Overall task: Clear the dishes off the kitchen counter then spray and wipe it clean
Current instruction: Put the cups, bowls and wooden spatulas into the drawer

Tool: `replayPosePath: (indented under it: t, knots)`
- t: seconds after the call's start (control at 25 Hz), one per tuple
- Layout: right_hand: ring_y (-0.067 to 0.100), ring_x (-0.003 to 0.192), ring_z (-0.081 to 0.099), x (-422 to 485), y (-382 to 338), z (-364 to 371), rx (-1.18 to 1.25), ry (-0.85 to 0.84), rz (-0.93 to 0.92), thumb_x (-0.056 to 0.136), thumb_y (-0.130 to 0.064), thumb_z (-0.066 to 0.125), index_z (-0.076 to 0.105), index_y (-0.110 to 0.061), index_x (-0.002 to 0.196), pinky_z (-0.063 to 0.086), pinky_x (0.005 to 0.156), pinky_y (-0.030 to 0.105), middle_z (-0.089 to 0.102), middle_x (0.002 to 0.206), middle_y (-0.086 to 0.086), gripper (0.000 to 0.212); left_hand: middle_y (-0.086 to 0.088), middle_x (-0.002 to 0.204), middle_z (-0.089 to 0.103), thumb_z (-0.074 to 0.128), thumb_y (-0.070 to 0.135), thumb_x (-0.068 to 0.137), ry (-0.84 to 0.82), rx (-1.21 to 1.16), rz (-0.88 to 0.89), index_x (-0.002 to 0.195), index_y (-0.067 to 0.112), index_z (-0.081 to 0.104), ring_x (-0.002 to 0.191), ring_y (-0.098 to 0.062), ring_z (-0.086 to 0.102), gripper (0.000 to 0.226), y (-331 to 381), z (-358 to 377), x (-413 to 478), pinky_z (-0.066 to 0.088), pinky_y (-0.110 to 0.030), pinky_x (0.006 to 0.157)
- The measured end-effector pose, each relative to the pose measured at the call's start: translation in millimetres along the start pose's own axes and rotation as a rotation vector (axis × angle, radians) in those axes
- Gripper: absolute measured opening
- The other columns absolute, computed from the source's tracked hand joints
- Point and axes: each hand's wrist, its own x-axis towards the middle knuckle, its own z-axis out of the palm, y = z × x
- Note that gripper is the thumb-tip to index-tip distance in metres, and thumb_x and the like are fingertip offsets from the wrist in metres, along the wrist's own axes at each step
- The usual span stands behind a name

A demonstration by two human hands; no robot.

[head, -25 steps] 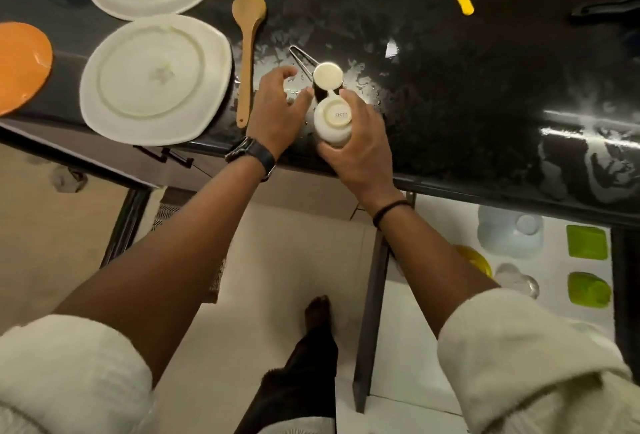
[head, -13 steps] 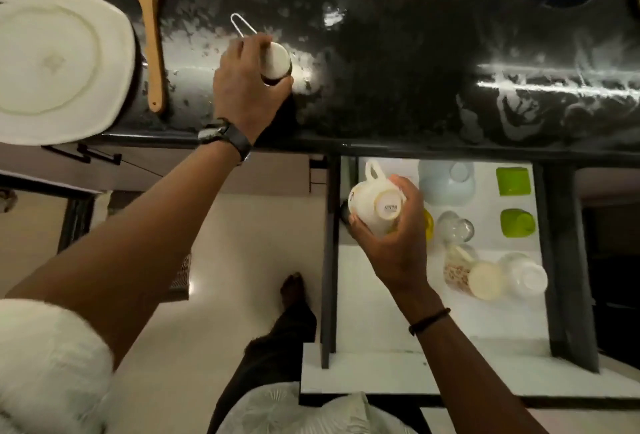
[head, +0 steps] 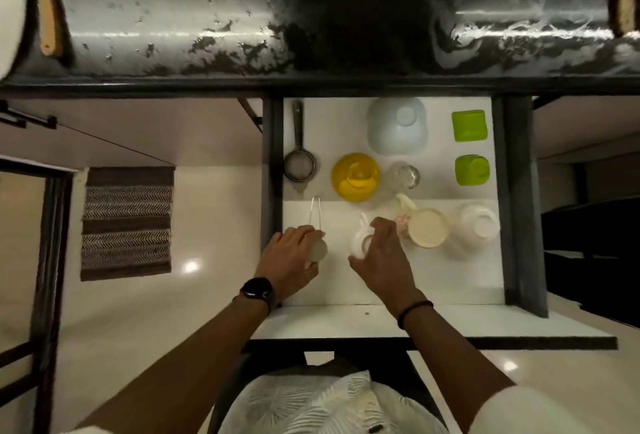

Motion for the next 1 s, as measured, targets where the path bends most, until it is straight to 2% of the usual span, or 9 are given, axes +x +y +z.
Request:
replayPosePath:
  t: [0.12,0.24,0.36,0.48,0.6,0.76,1.0]
  knots:
    - [0.036,0.105,0.056,13,3,9,-0.116,-0.024,-0.024,0.074,-0.023,0.086,0.042,-0.004,0.128,0.051,0.075,0.041,0.045,0.125,0.015,0.072,0.001,0.141,0.053,0.069,0.026,0.082,-0.047,0.039,-0.066,0.140,0.024,0.050,0.121,-0.025,0.054,0.061,8,14,12,0.043,-0.043,0.099]
    - [0.035,0.108,0.054,21,7,11,-0.131,-0.036,-0.031,0.074,-0.029,0.088,0.039,-0.005,0.136,0.051,0.082,0.041,0.044,0.128,0.015,0.082,0.000,0.146,0.047,0.065,0.022,0.087,-0.051,0.031,-0.145,0.144,0.022,0.044,0.127,-0.025,0.049,0.061,13,17,21,0.040,-0.043,0.105]
    - [0.033,0.119,0.047,15,6,2,-0.134,-0.035,-0.108,0.074,-0.040,0.088,0.033,-0.007,0.148,0.049,0.094,0.040,0.041,0.140,0.015,0.098,0.002,0.150,0.041,0.069,0.034,0.087,-0.027,-0.008,-0.204,0.148,0.023,0.038,0.130,-0.025,0.046,0.069,23,8,19,0.039,-0.043,0.105]
    - [0.034,0.127,0.046,-2,-6,-22,-0.086,0.018,-0.216,0.078,-0.040,0.086,0.034,-0.007,0.149,0.049,0.100,0.042,0.041,0.147,0.015,0.094,0.003,0.150,0.042,0.069,0.042,0.089,0.047,-0.071,-0.220,0.146,0.024,0.041,0.131,-0.023,0.045,0.066,37,-11,8,0.041,-0.043,0.105]
    - [0.033,0.134,0.042,-12,-13,-59,-0.034,0.108,-0.206,0.083,-0.038,0.082,0.035,-0.007,0.150,0.045,0.107,0.042,0.040,0.151,0.016,0.087,0.003,0.149,0.044,0.068,0.038,0.090,0.153,-0.128,-0.192,0.142,0.023,0.046,0.129,-0.024,0.048,0.059,46,-33,5,0.044,-0.040,0.102]
    - [0.021,0.131,0.044,-7,-15,-126,0.049,0.326,-0.159,0.085,-0.033,0.081,0.038,-0.013,0.147,0.042,0.101,0.025,0.042,0.147,0.008,0.077,-0.002,0.145,0.048,0.070,0.032,0.090,0.263,-0.173,-0.076,0.139,0.020,0.050,0.126,-0.025,0.052,0.054,60,-72,37,0.050,-0.040,0.102]
    - [0.023,0.123,0.047,28,2,-215,0.057,0.529,-0.123,0.086,-0.030,0.079,0.042,-0.008,0.142,0.042,0.102,0.029,0.047,0.138,0.011,0.071,-0.003,0.140,0.051,0.072,0.024,0.087,0.433,-0.212,0.028,0.134,0.019,0.055,0.123,-0.025,0.052,0.051,108,-116,93,0.050,-0.042,0.100]
